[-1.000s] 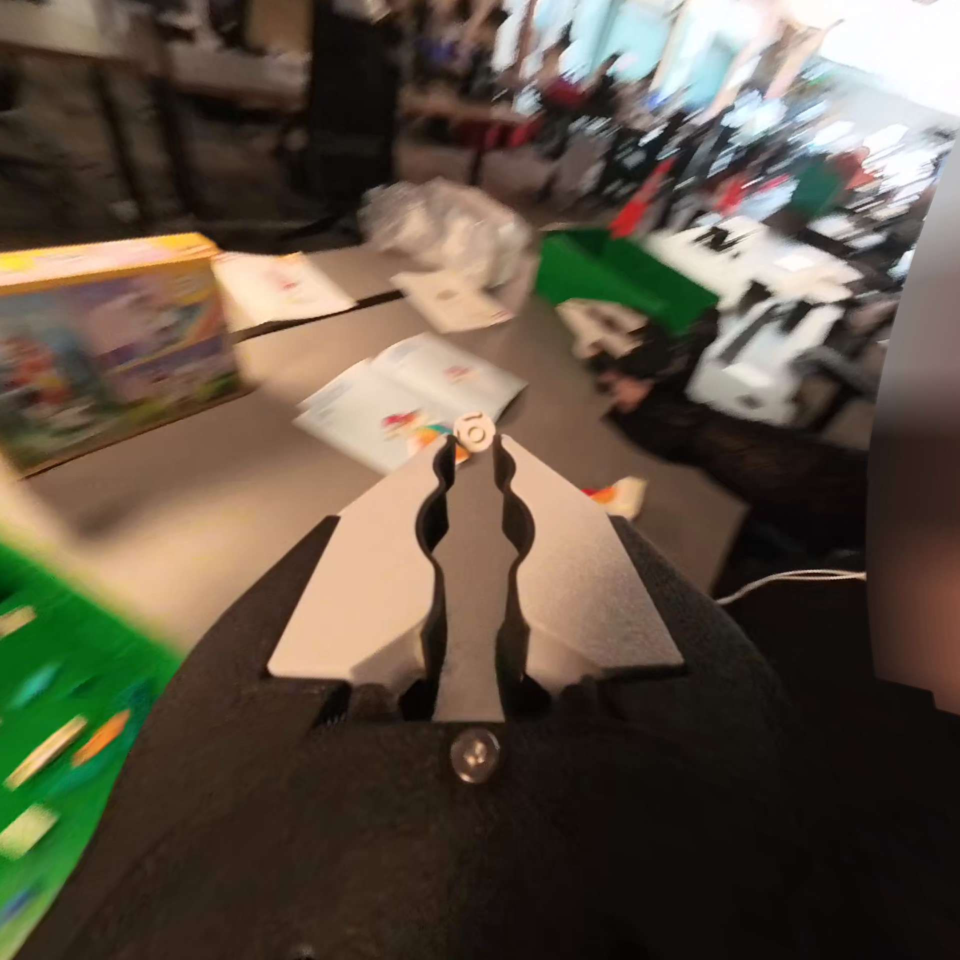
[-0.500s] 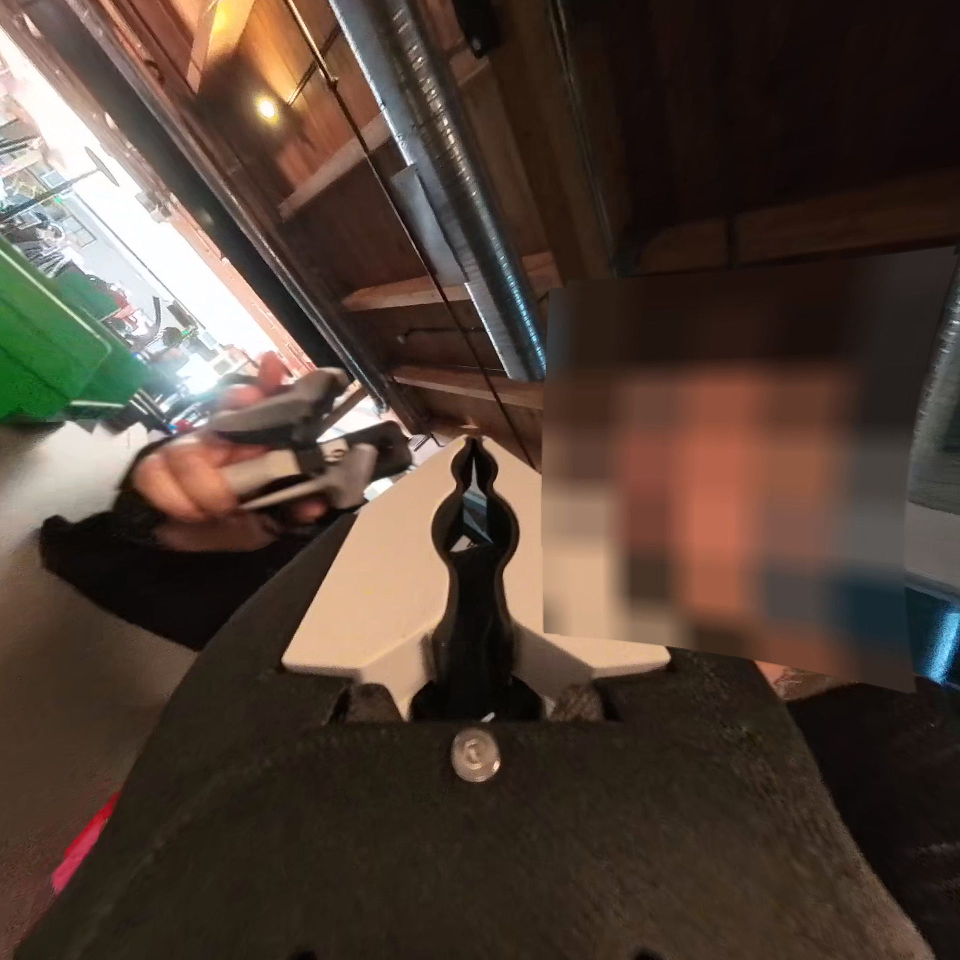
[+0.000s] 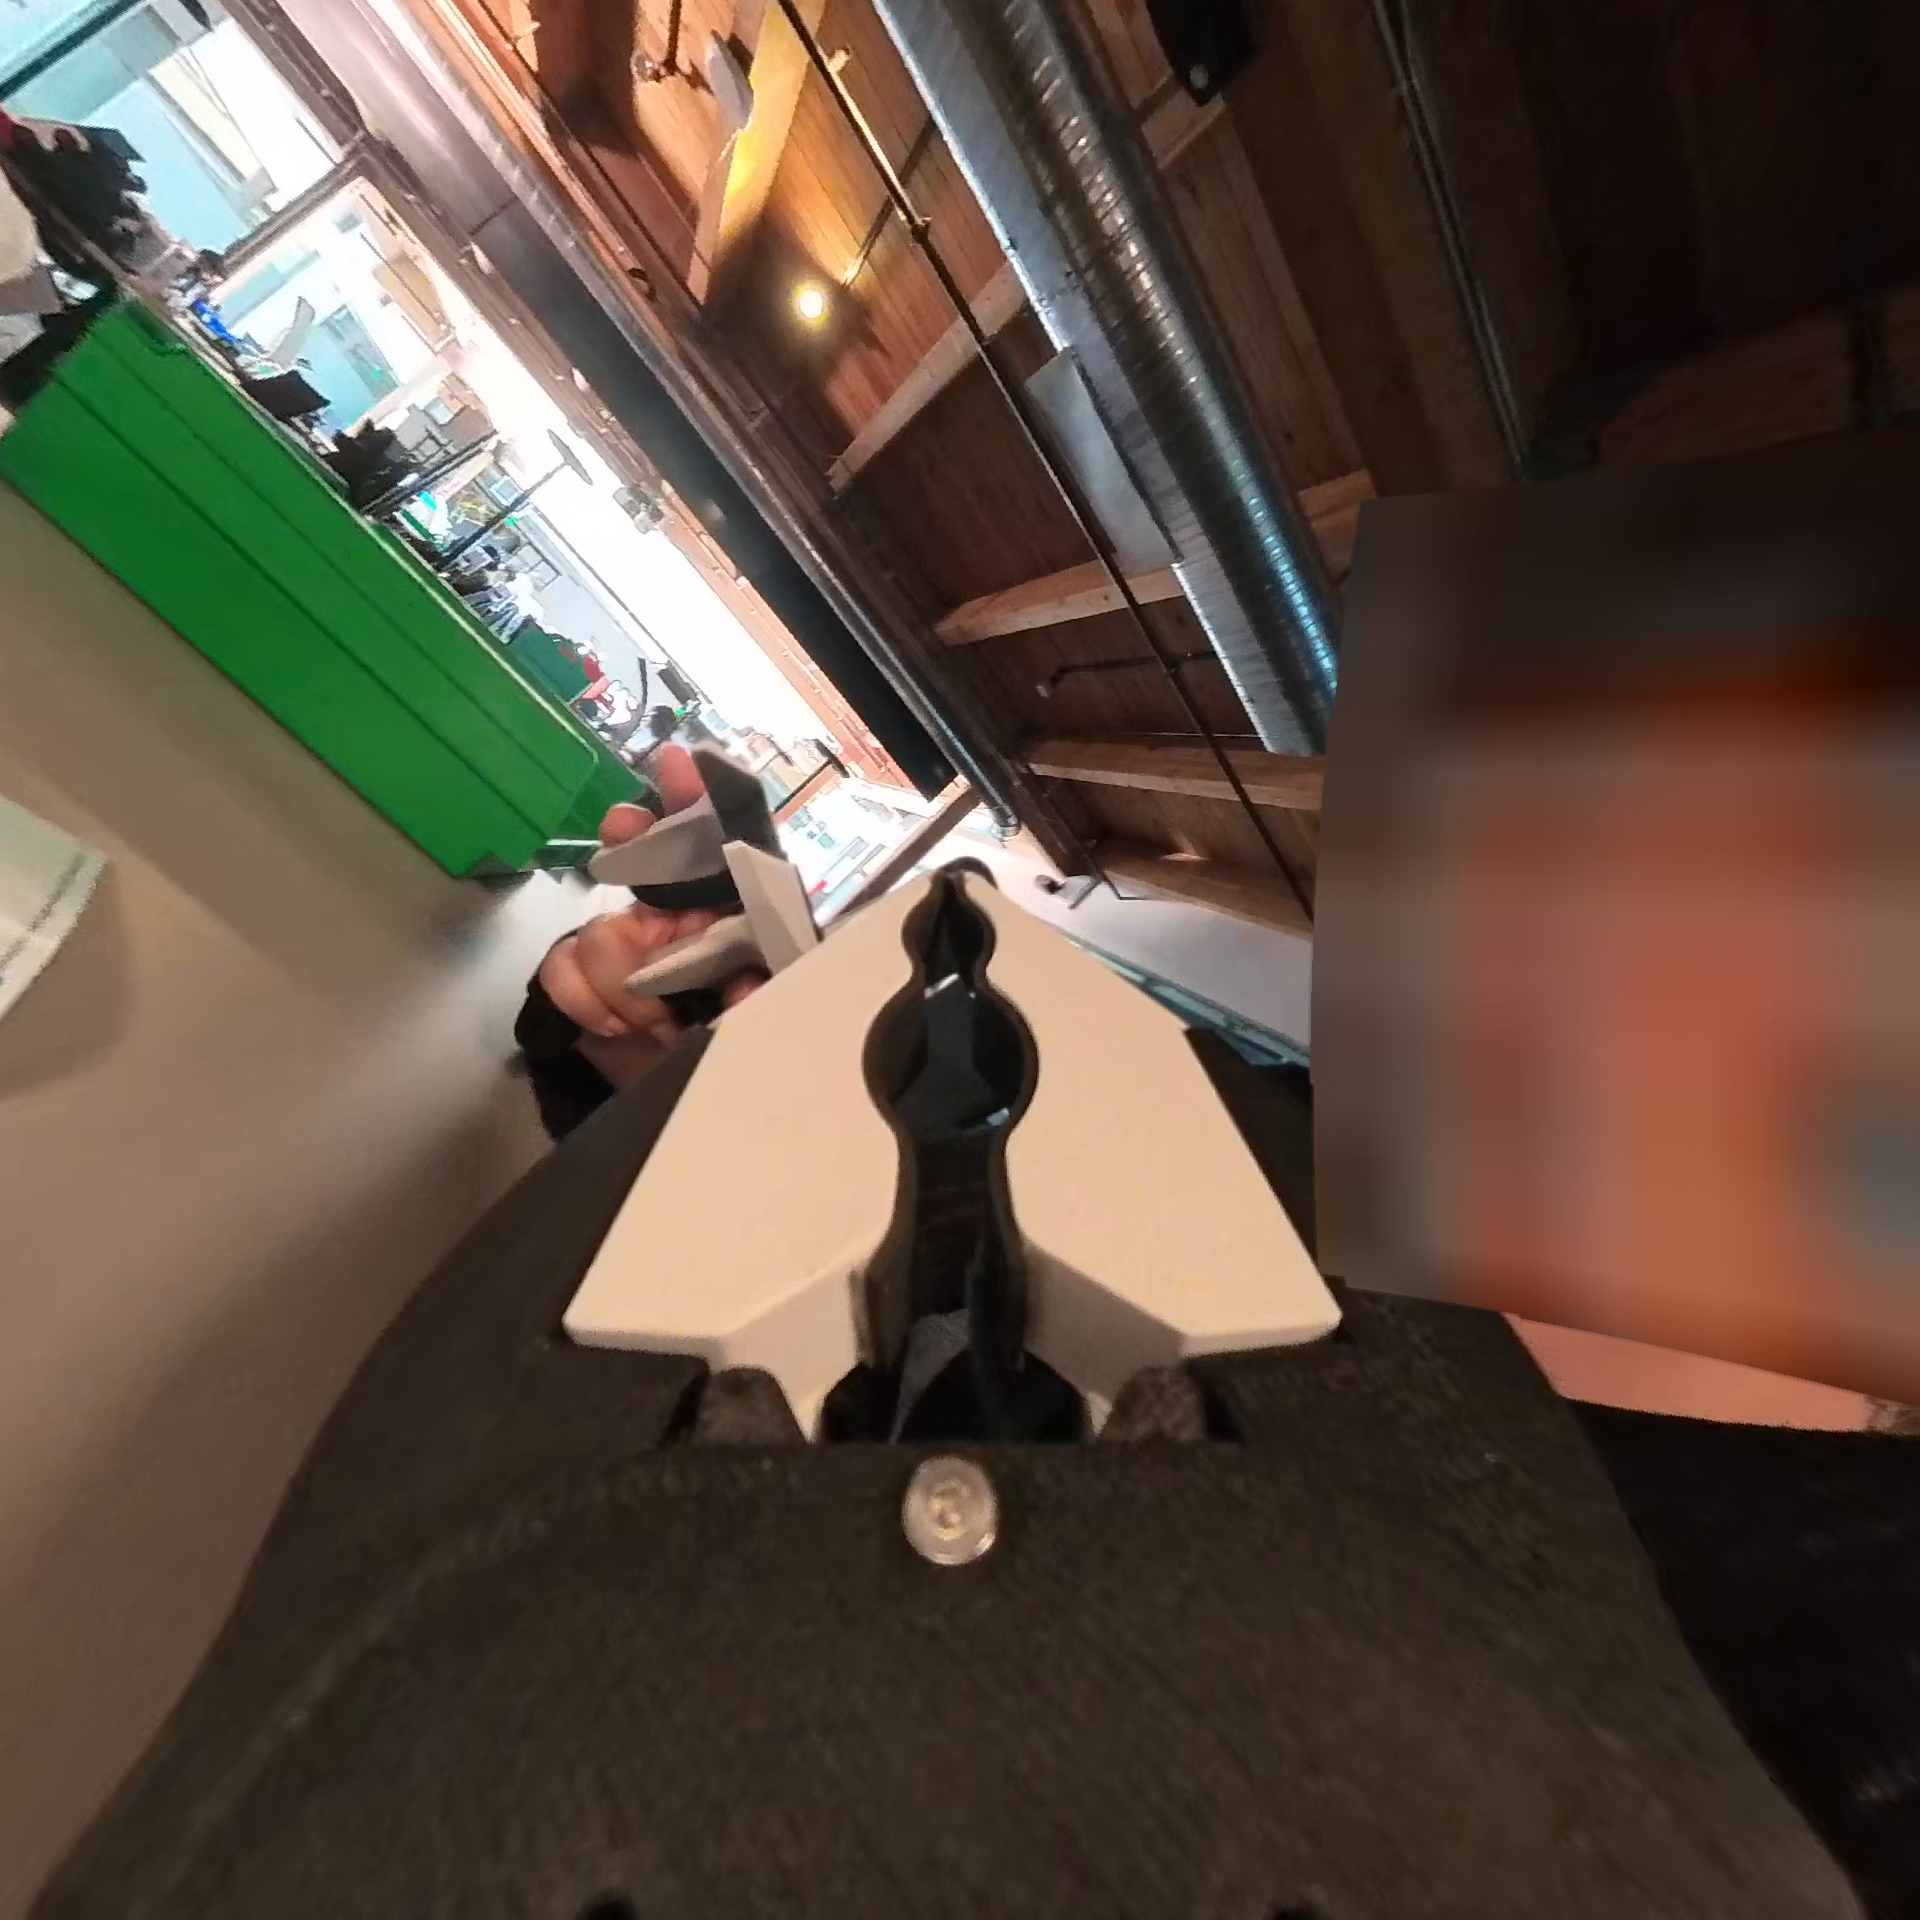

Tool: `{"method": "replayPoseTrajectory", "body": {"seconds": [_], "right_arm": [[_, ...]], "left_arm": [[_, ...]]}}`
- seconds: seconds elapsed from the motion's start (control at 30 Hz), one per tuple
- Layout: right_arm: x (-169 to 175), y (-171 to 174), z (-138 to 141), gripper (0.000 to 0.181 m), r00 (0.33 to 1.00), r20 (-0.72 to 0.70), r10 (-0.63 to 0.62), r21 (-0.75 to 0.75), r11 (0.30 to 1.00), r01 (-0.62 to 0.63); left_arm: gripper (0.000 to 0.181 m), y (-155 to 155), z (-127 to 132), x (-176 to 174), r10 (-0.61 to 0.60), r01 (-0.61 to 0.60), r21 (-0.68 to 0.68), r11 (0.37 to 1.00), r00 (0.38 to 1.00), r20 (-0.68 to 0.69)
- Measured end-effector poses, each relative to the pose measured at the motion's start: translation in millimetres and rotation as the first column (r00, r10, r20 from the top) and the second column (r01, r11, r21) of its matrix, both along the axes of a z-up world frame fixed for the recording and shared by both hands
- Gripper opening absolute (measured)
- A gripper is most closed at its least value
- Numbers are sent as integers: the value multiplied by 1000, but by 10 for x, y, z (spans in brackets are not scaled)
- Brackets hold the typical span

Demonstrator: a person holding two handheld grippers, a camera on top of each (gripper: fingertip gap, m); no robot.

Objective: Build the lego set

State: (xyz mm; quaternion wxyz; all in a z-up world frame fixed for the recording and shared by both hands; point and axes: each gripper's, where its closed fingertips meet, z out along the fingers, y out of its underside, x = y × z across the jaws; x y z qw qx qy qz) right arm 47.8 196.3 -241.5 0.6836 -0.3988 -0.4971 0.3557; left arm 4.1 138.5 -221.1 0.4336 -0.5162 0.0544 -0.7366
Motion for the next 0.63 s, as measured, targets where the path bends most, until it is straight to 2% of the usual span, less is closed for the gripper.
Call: {"method": "replayPoseTrajectory", "body": {"seconds": [0.03,0.13,0.2,0.27,0.37,0.5,0.53,0.63], "right_arm": [[-8,2,-19,23,1000,8,-1,0,1000,1],[-23,57,-94,22,998,44,-37,20,999,36],[-22,103,-142,21,996,65,-60,30,998,58],[-19,132,-172,21,995,77,-64,20,998,63],[-19,132,-173,21,996,81,-41,-9,999,42],[-31,113,-187,21,995,92,-25,-15,1000,26],[-35,106,-195,21,995,96,-22,-14,1000,24],[-46,97,-221,21,994,107,-18,-17,1000,20]], "left_arm": [[0,18,-14,-17,20,-20,-8,1000,999,-25],[0,7,-105,-28,92,-96,-11,995,973,-210],[0,-145,-201,14,96,-98,13,995,919,-383],[25,-329,-374,37,116,-116,36,993,815,-568],[32,-724,-706,101,92,-49,79,996,616,-782],[34,-1142,-1162,185,-5,55,19,998,412,-911],[36,-1176,-1242,190,-14,50,5,999,379,-925],[36,-1259,-1374,241,-48,70,-26,997,335,-941]]}}
